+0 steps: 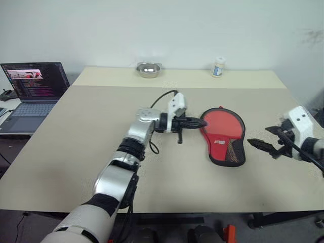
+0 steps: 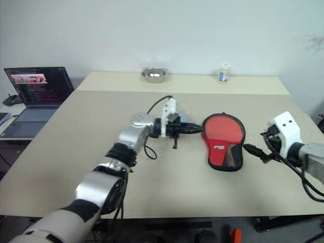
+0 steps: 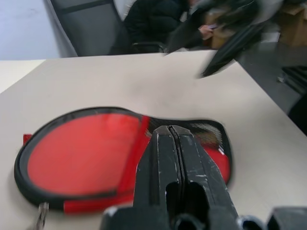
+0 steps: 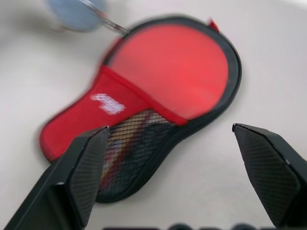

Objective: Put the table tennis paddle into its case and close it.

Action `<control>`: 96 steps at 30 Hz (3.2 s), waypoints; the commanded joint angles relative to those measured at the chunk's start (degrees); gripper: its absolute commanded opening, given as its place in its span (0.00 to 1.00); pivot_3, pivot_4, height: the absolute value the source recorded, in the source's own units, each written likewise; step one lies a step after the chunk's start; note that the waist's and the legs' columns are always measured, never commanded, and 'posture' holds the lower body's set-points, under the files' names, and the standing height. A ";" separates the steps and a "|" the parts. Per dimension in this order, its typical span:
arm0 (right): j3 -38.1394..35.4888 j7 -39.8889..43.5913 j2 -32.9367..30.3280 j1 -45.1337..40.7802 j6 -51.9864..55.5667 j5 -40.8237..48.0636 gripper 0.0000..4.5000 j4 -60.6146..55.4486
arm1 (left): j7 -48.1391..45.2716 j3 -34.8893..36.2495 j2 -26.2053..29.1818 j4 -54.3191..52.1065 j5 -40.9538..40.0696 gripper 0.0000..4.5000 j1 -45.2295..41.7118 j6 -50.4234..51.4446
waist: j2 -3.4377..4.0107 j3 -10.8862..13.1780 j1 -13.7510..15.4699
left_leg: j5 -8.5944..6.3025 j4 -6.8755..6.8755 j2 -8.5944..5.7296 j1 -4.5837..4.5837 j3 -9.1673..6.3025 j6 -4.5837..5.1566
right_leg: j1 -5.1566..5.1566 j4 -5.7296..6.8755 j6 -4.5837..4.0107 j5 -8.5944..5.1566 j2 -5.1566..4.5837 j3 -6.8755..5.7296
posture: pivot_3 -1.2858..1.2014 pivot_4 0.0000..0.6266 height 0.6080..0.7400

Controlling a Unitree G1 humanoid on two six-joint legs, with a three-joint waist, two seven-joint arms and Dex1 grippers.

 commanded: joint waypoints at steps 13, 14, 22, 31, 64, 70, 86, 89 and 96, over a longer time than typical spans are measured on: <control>8.20 1.60 10.32 -11.49 -7.58 -9.76 1.00 26.72 | 0.97 0.84 8.64 -20.21 -4.16 0.00 6.93 9.94 | 0.03 0.00 0.56 | 0.00 0.11 -0.07 0.04 0.14 0.00 | -0.02 0.18 -0.01 0.03 -0.10 0.02 | 0.52 0.24 1.00; 8.56 1.73 10.63 -11.58 -7.53 -10.20 1.00 27.33 | 1.07 0.80 8.71 -20.25 -4.17 0.00 6.96 9.99 | 0.03 0.00 0.55 | 0.01 0.11 -0.05 0.05 0.14 0.00 | -0.02 0.19 -0.01 0.03 -0.10 0.02 | 0.52 0.24 1.00; 11.26 4.41 13.56 -11.92 -5.52 -11.53 0.79 29.89 | 1.86 0.47 8.89 -20.07 -3.67 0.00 7.13 9.44 | 0.03 -0.04 0.09 | 0.01 0.11 -0.01 0.12 0.15 0.00 | 0.03 0.21 -0.01 0.03 -0.07 0.02 | 0.52 0.24 1.00; 10.47 5.97 19.30 -14.84 -2.26 -10.18 0.14 32.10 | 0.81 0.58 11.76 -21.39 -4.13 0.00 9.24 10.30 | -0.09 -0.20 -0.56 | 0.01 0.10 0.11 0.51 0.32 0.00 | 0.23 0.31 0.01 0.02 -0.04 0.08 | 0.52 0.24 1.00; 9.59 -1.87 29.25 -1.19 22.93 1.37 0.00 -12.11 | -10.96 -4.69 26.33 -33.78 -7.22 0.00 19.69 17.78 | -0.03 -0.15 -0.15 | 0.11 -0.01 0.03 0.44 0.13 -0.21 | -0.12 1.01 -0.12 -0.37 -0.10 0.06 | 0.52 0.24 1.00; 6.86 -2.10 26.94 0.99 25.91 3.92 0.00 -15.49 | -11.24 -5.46 27.48 -34.42 -7.67 0.00 20.89 17.19 | -0.05 -0.14 -0.09 | 0.11 0.00 0.00 0.37 0.12 -0.21 | -0.12 0.92 -0.13 -0.38 -0.12 0.05 | 0.52 0.24 1.00; 1.30 -3.46 25.32 5.57 31.12 8.32 0.00 -21.60 | -11.34 -6.09 27.22 -32.86 -7.52 0.00 20.02 15.75 | -0.06 -0.13 -0.09 | 0.11 -0.01 0.01 0.25 -0.03 -0.21 | -0.13 0.83 -0.13 -0.39 -0.12 -0.06 | 0.52 0.24 1.00; 0.83 -3.72 25.08 6.66 31.15 8.38 0.00 -21.66 | -11.40 -6.24 27.10 -32.51 -7.44 0.00 19.84 15.28 | -0.06 -0.13 -0.09 | 0.11 -0.01 0.00 0.23 -0.07 -0.21 | -0.13 0.81 -0.12 -0.39 -0.12 -0.09 | 0.52 0.24 1.00; 1.25 -5.71 25.83 7.76 29.58 6.98 0.00 -20.23 | -11.33 -6.31 26.86 -31.74 -7.37 0.00 19.49 14.35 | -0.06 -0.13 -0.08 | 0.11 0.00 -0.01 0.19 -0.12 -0.21 | -0.13 0.79 -0.12 -0.39 -0.12 -0.12 | 0.52 0.24 1.00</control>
